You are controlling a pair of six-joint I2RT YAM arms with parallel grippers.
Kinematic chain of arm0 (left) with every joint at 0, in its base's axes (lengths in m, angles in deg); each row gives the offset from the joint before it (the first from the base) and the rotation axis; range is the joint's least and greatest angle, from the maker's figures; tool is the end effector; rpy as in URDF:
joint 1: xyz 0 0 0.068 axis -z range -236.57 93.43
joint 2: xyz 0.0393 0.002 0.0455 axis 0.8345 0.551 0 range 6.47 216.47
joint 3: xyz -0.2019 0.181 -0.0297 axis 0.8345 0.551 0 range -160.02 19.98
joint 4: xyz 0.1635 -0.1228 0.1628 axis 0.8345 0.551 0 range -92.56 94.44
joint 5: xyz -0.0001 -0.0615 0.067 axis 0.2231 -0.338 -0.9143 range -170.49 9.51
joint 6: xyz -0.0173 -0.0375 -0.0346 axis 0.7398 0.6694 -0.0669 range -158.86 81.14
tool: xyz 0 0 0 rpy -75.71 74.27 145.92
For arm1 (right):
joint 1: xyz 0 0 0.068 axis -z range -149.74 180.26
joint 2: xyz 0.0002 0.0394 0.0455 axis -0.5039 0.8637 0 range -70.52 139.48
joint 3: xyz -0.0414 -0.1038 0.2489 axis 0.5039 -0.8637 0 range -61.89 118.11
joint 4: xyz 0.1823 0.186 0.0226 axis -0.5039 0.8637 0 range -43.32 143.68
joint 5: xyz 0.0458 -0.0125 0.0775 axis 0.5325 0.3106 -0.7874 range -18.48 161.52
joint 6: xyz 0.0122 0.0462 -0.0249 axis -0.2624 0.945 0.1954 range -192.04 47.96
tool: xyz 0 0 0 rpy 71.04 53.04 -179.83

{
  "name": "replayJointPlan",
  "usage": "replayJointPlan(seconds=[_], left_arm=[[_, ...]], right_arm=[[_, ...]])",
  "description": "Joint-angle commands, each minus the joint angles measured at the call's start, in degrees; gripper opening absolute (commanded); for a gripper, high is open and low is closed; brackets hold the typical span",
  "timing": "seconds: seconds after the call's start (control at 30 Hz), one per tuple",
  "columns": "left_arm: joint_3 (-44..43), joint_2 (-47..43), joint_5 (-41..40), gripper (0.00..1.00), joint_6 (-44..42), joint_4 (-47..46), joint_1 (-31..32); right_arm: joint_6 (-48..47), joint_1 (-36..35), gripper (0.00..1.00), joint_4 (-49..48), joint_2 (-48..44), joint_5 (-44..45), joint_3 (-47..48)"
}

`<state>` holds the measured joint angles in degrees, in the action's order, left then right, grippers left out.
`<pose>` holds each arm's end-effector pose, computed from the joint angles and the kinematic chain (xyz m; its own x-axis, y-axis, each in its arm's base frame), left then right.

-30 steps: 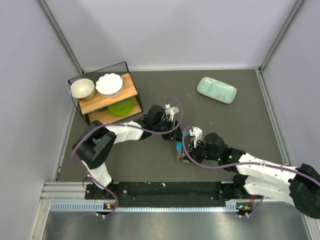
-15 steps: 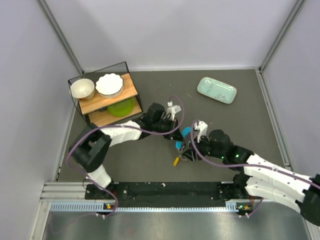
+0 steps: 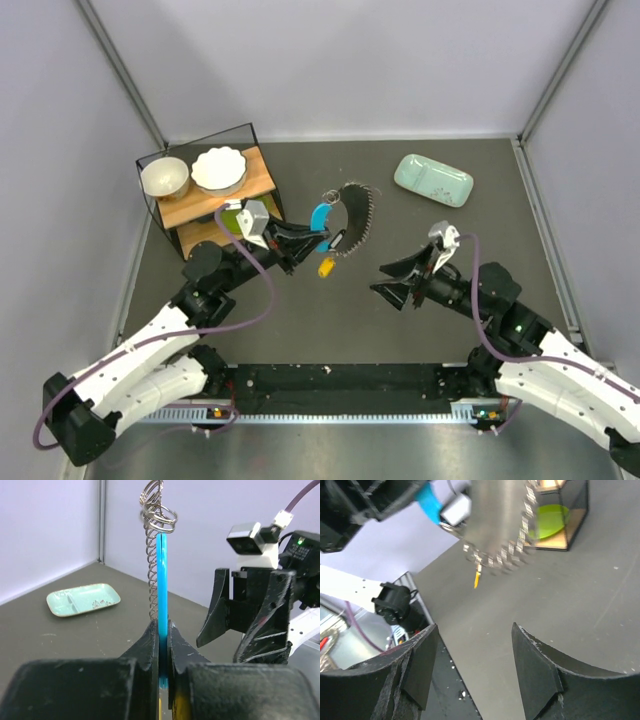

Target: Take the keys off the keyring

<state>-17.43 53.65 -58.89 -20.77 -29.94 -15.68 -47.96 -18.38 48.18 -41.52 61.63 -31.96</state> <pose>0.1382 -0.1371 0.3572 -0.0540 -0.3352 -0.9406 0.9017 0.3884 -0.1902 0.0893 0.1107 0.3045 -0.3538 0.2062 -0.9123 -0.7761 0.4796 0.4094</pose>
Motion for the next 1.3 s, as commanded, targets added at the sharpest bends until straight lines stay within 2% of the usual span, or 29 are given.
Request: replayJointPlan(seconds=[0.0,0.17,0.23,0.37,0.6,0.93,1.27], left_arm=[[1.46,-0.51,0.36,0.0,-0.07,-2.76,0.07],[0.41,-0.77,2.21,0.0,-3.39,0.56,0.07],[0.32,-1.03,2.65,0.0,-4.46,1.8,-0.01],[-0.29,-1.3,4.58,0.0,-7.09,3.46,-0.01],[-1.0,-1.56,6.17,0.0,-8.07,5.67,0.07],[0.76,-3.49,6.96,0.0,-5.7,4.26,0.07],[1.64,-3.41,7.49,0.0,-3.85,3.03,0.07]], right_arm=[[-0.78,-0.49,0.61,-8.51,3.52,-11.88,4.51],[-10.42,-0.75,0.64,-9.06,6.78,-23.05,8.47],[-13.51,-1.01,0.66,-8.09,7.39,-23.07,10.14],[-25.53,-1.54,0.71,-7.91,8.97,-24.46,10.93],[-42.25,-2.51,0.75,0.16,15.56,-27.2,17.16],[-49.91,-3.48,0.74,1.05,21.98,-21.32,20.52],[-58.0,-9.01,0.74,2.89,26.63,-9.89,21.74]])
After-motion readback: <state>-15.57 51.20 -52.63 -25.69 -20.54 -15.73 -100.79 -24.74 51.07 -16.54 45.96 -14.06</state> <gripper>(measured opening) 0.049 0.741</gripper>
